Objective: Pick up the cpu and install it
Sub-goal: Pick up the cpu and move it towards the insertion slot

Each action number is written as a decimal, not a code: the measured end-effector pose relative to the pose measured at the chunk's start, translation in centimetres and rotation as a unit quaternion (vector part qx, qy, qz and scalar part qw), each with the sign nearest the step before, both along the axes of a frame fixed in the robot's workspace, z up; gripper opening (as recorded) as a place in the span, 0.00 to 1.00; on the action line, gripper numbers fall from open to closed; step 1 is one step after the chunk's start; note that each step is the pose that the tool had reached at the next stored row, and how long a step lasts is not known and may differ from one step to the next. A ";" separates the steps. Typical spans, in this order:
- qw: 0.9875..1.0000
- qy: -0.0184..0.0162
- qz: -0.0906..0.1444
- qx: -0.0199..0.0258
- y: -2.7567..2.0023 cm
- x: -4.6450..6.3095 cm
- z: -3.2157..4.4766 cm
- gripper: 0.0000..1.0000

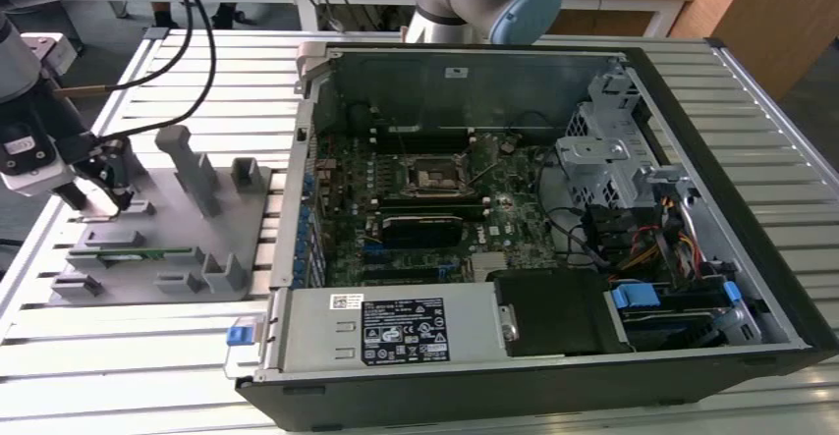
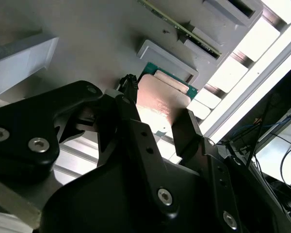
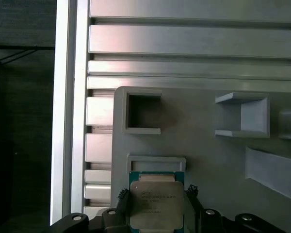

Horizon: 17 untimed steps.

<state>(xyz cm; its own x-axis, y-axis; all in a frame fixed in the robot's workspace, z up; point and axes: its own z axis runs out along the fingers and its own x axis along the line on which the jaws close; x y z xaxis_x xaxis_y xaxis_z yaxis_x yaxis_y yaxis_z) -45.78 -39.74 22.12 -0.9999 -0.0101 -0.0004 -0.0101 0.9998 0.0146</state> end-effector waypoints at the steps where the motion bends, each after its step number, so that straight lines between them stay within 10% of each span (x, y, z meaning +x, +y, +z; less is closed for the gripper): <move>1: 1.000 0.000 0.000 0.000 0.00 0.0 0.16 0.53; 17: 1.000 0.000 0.000 -0.002 0.00 0.0 2.41 0.53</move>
<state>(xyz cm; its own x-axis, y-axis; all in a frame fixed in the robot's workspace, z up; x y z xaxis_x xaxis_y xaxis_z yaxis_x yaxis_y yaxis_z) -45.80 -39.74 24.53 -0.9999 -0.0101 -0.0001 -0.0101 0.9999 0.0109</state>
